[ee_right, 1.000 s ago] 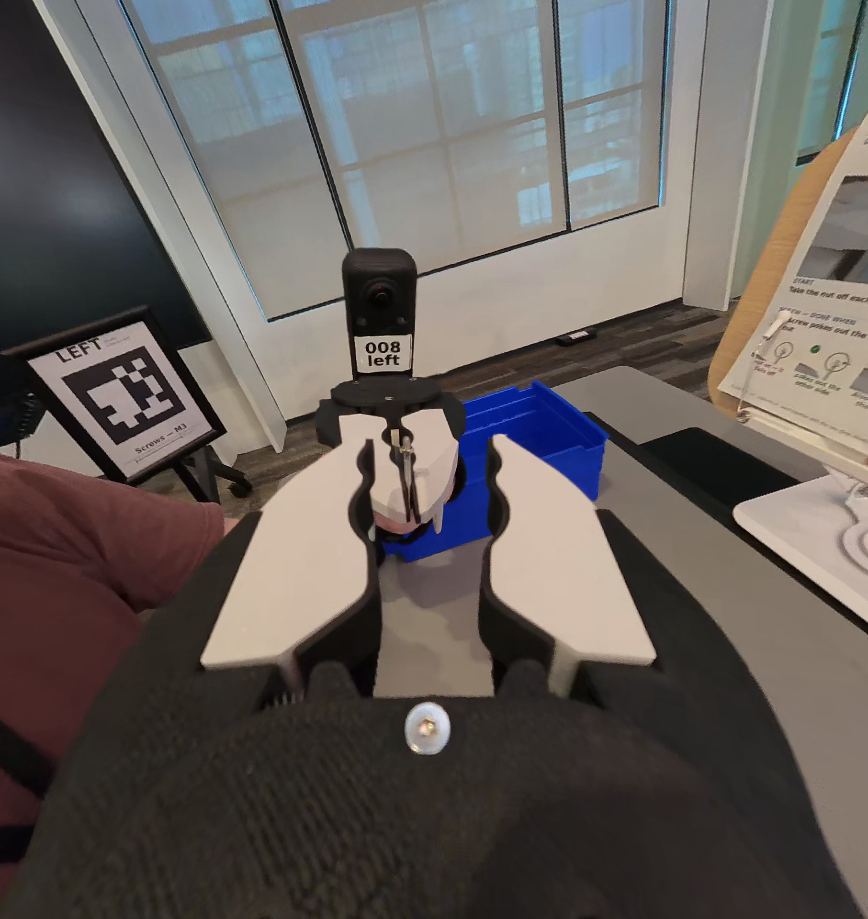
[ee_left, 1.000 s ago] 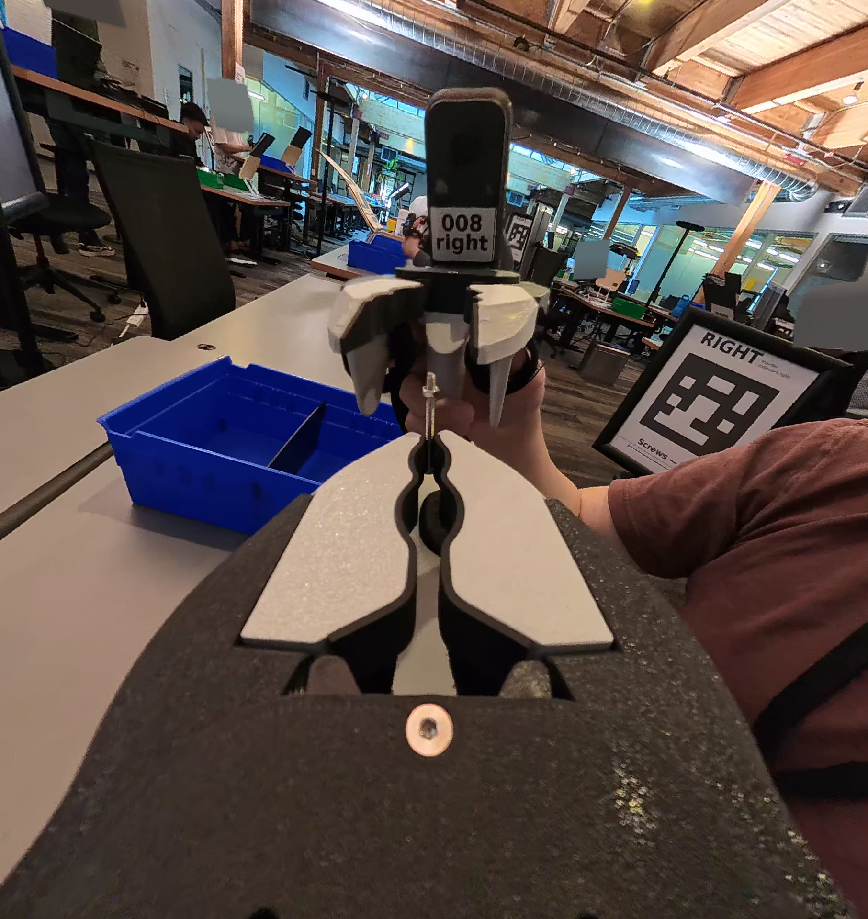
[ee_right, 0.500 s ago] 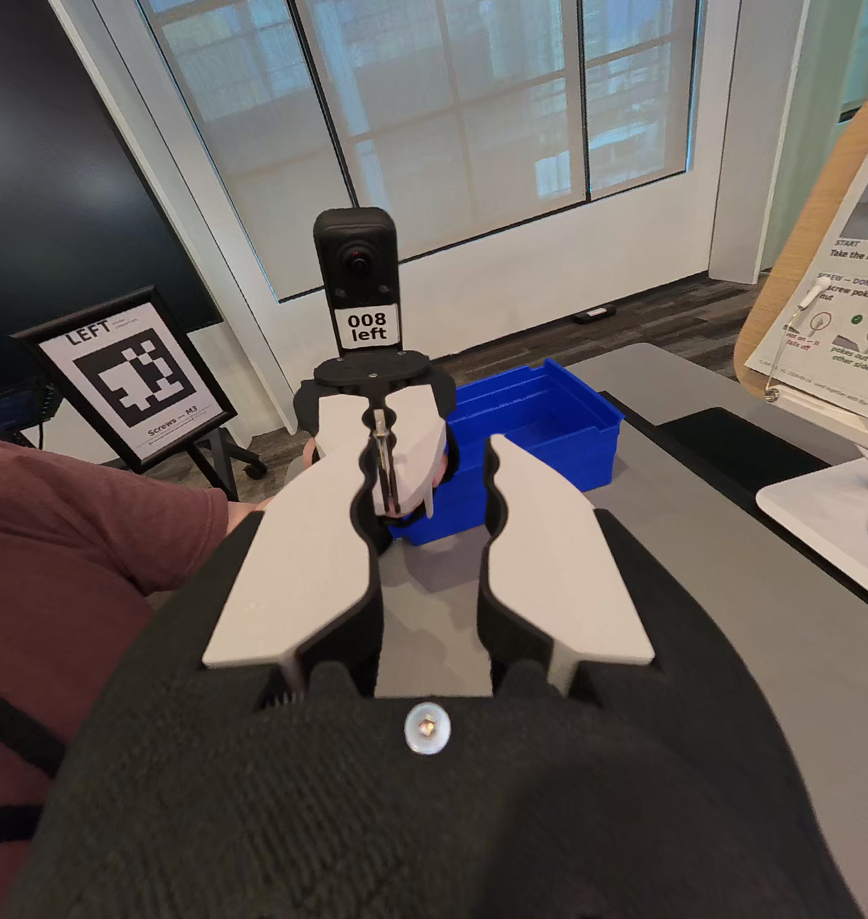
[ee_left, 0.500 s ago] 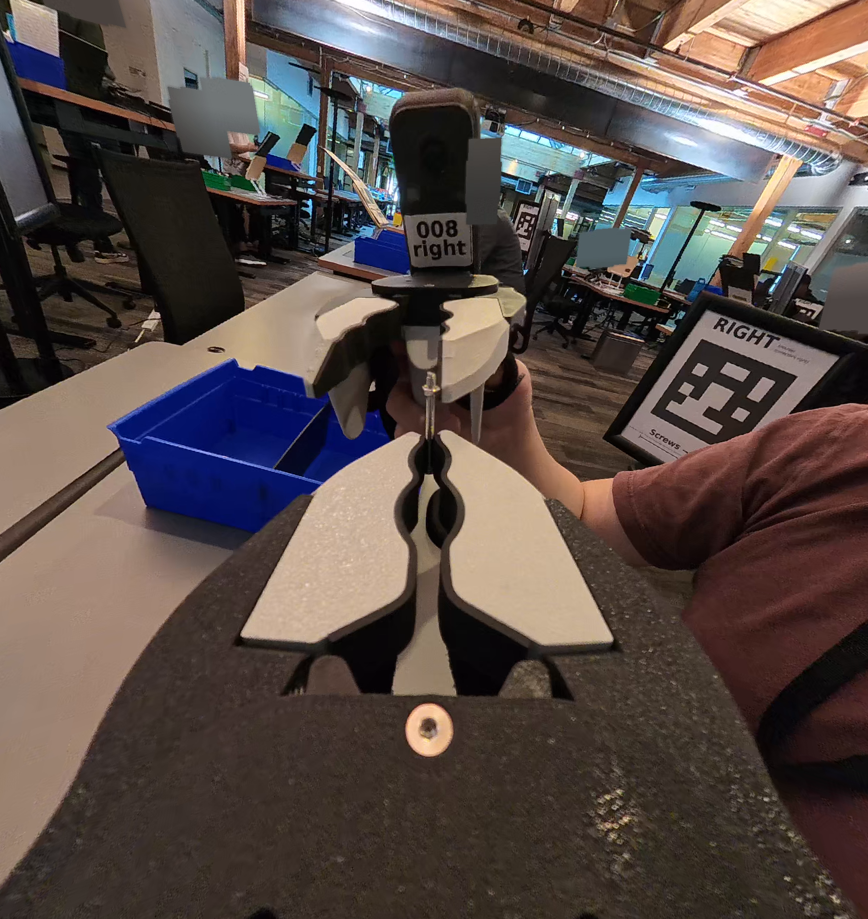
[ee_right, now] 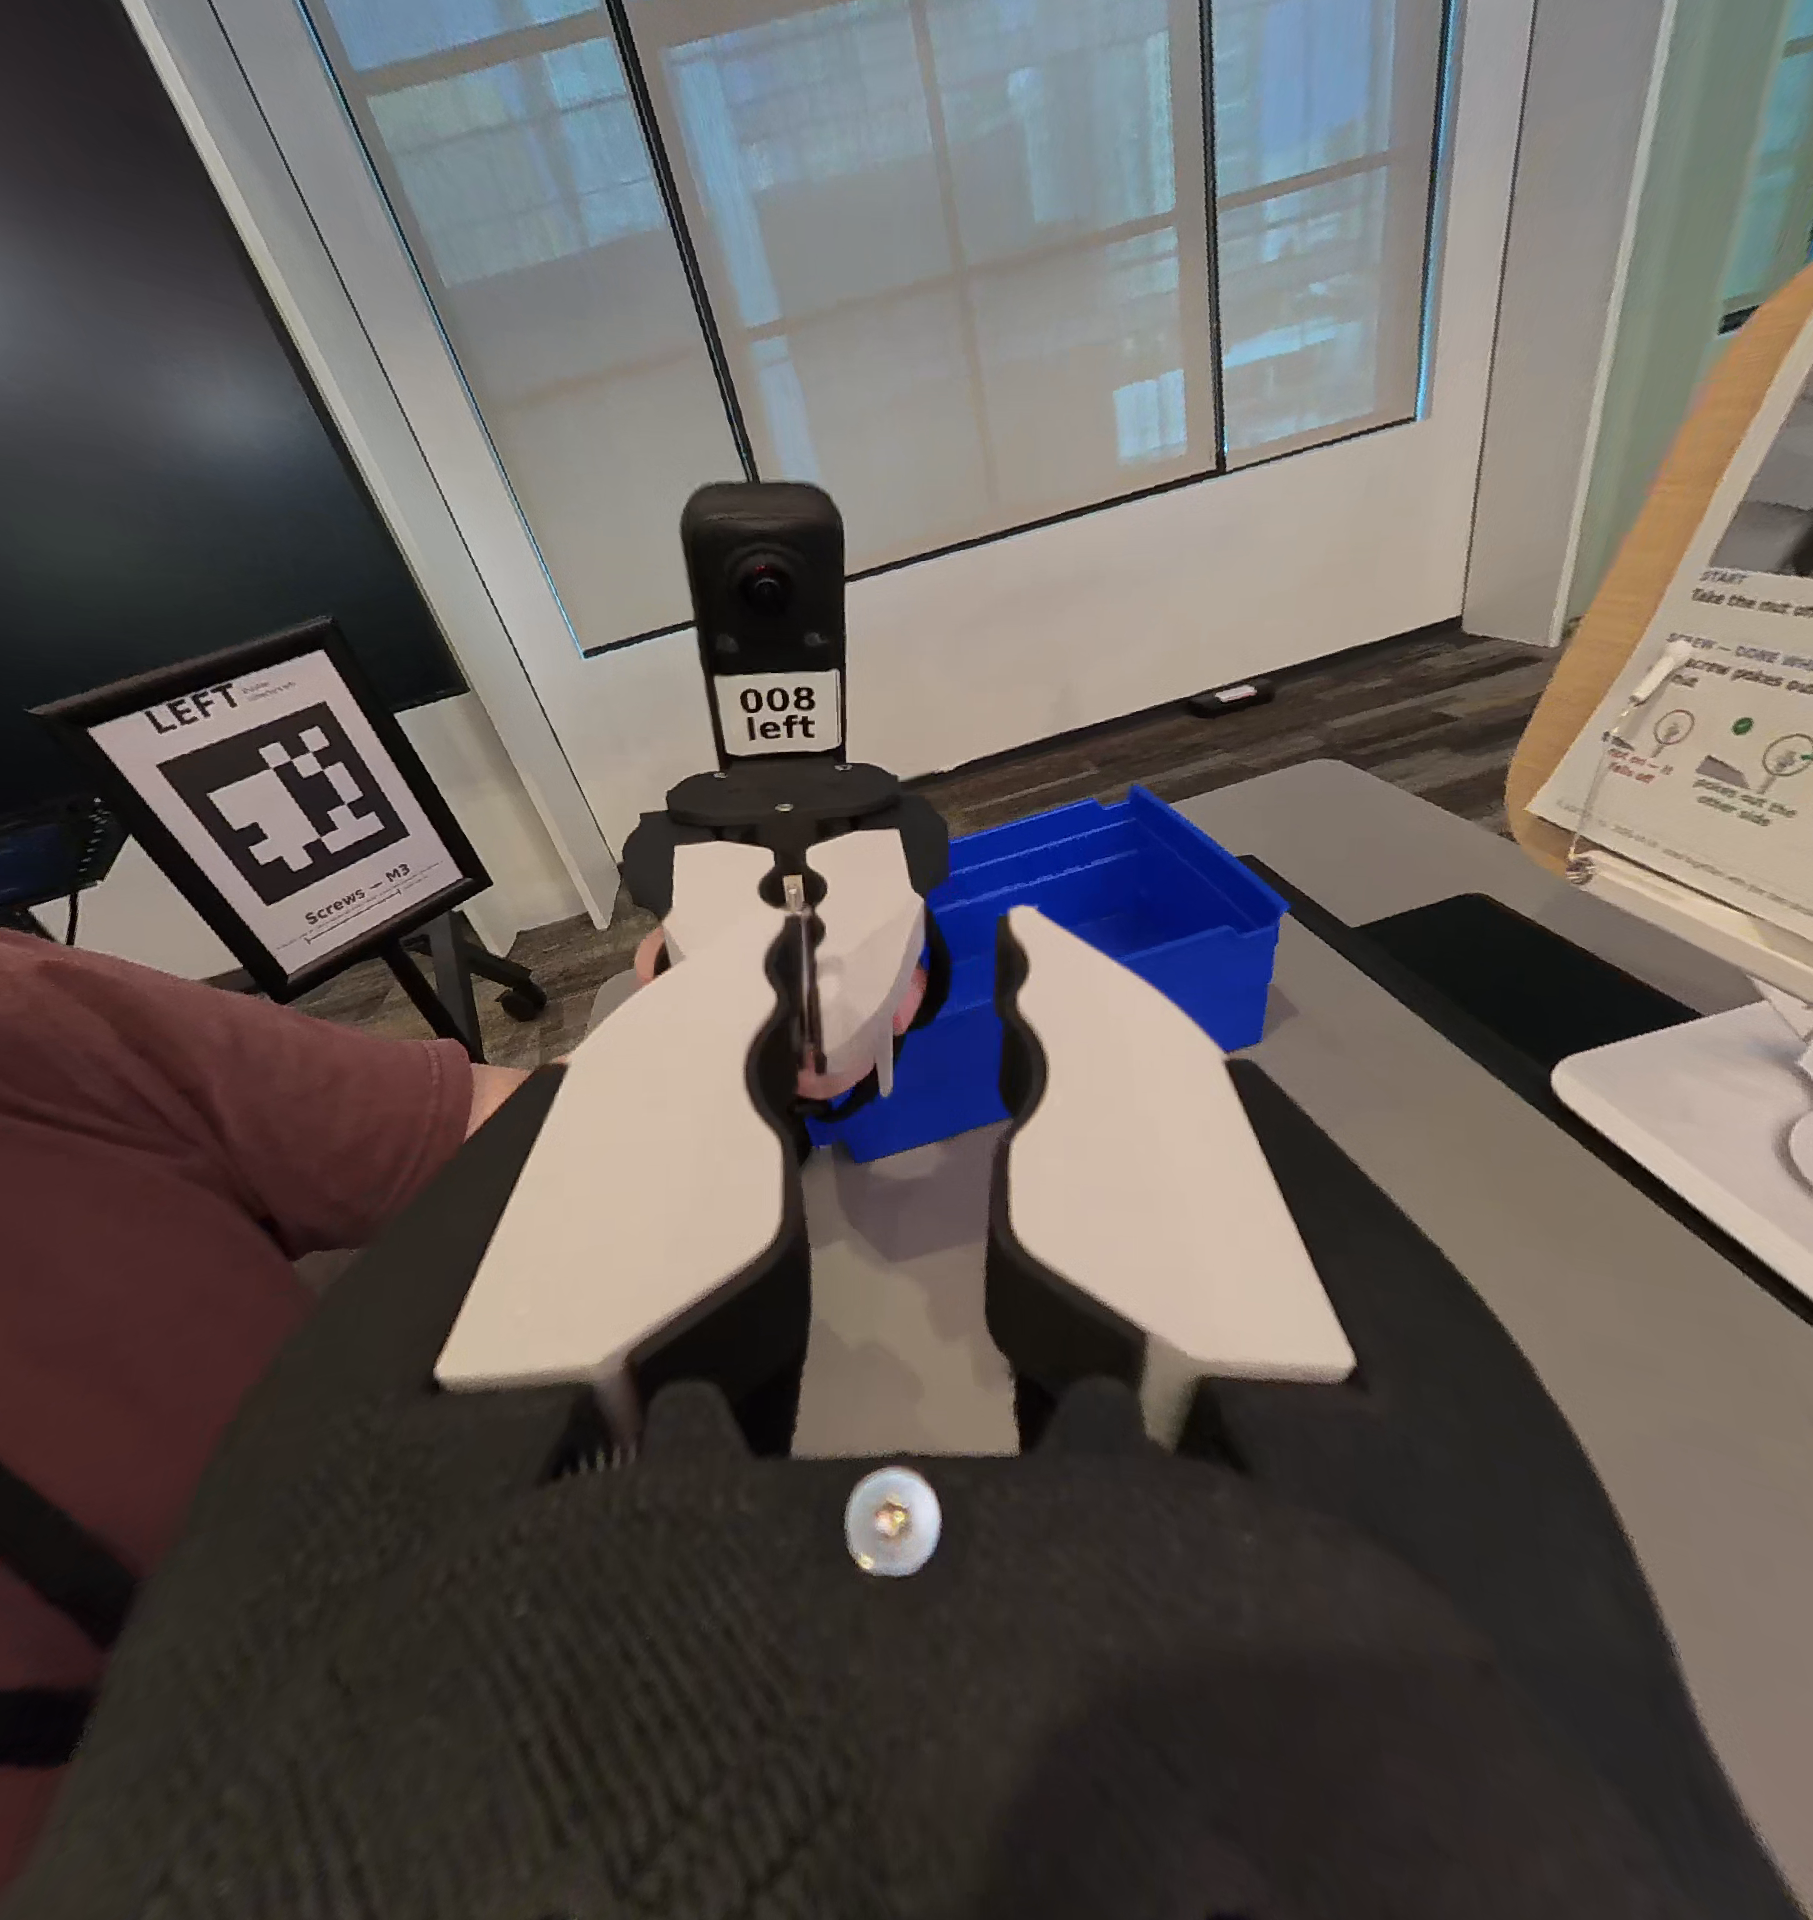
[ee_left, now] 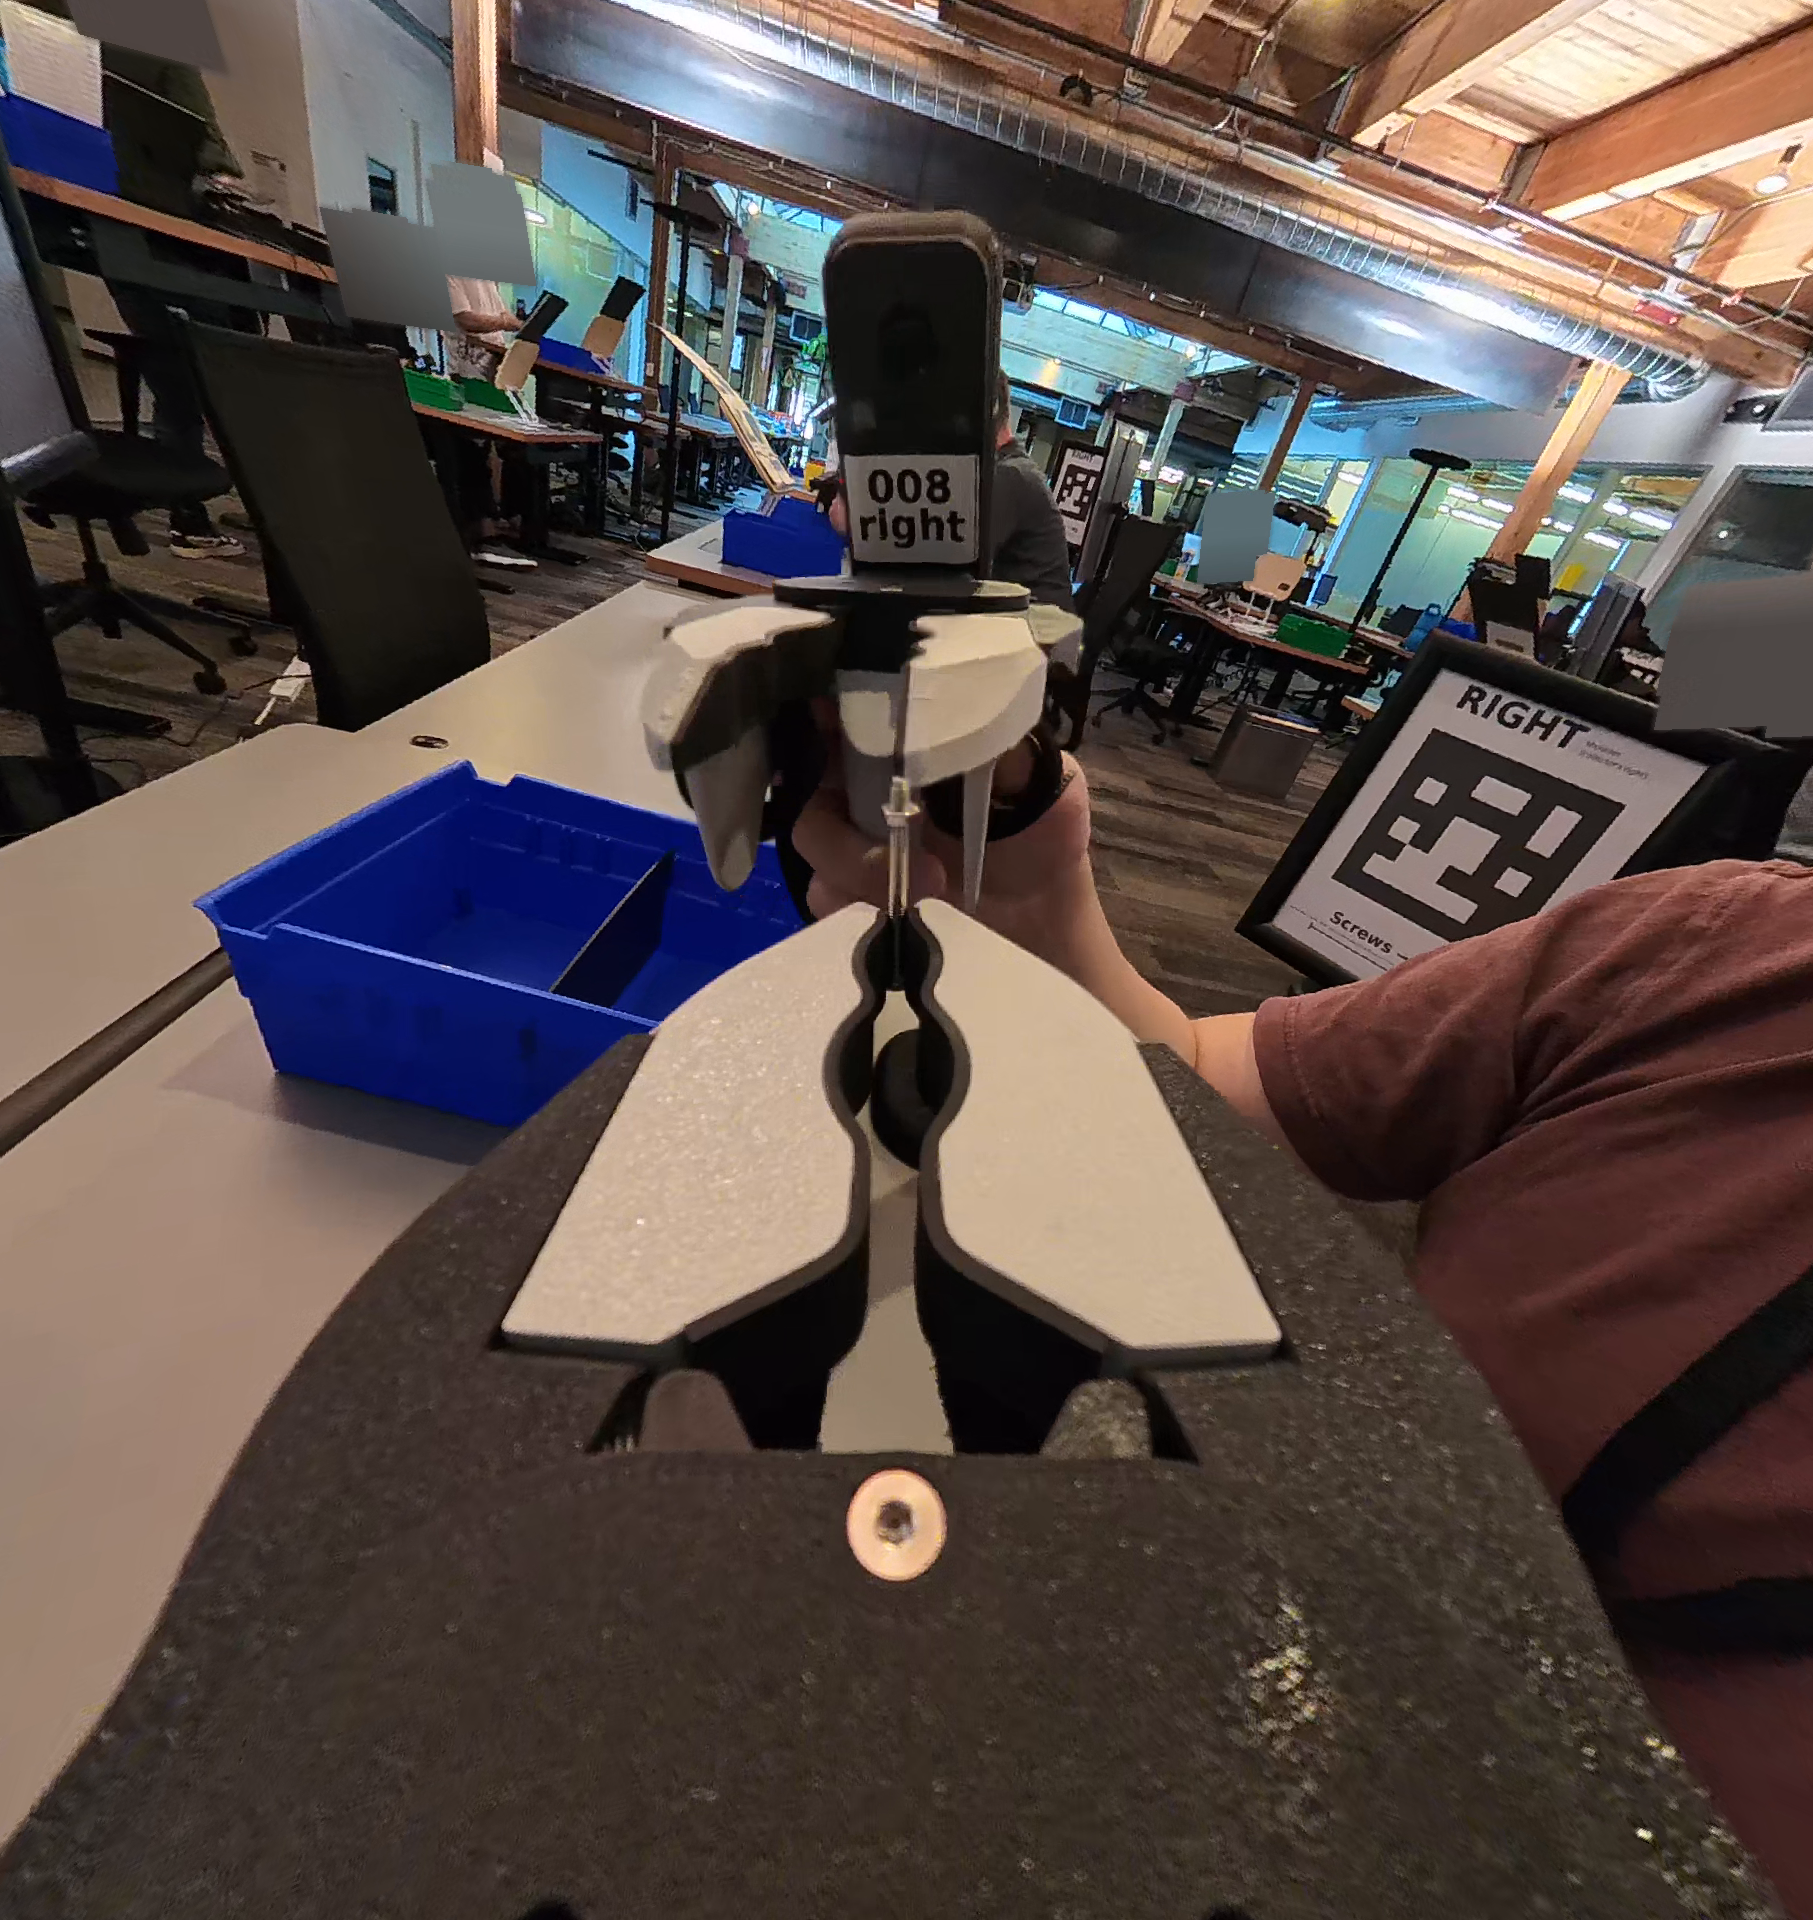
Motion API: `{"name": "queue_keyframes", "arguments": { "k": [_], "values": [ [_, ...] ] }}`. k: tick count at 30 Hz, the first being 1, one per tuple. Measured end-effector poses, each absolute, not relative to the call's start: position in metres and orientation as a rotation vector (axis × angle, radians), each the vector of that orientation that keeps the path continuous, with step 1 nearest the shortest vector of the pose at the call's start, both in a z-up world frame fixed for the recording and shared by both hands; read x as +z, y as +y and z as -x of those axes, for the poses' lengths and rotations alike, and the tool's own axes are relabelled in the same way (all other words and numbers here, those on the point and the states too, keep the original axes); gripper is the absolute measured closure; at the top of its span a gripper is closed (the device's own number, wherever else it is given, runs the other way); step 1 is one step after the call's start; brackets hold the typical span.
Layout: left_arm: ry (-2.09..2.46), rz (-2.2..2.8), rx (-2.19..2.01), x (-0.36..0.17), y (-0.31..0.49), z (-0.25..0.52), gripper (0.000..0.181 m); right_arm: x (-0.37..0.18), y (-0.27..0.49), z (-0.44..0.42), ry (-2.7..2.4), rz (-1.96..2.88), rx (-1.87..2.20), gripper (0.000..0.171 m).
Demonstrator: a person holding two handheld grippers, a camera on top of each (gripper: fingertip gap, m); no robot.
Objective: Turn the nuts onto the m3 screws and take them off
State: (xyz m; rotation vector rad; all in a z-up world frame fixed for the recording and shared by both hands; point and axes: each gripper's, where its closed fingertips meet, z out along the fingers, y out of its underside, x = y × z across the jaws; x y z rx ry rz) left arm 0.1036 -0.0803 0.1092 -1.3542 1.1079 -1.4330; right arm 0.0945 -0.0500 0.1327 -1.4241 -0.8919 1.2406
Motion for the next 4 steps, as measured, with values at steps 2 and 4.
{"name": "queue_keyframes", "arguments": {
  "k": [2, 4],
  "values": [
    [1.102, 1.355, -1.429, 0.1097, -0.0791, -0.1028, 0.180, 0.1399, -0.0520, -0.0968, -0.867, 1.392, 1.264, 0.136],
    [1.106, 1.357, -1.419, 0.1091, -0.0793, -0.1037, 0.179, 0.1429, -0.0584, -0.0925, -0.883, 1.369, 1.284, 0.136]
  ]
}}
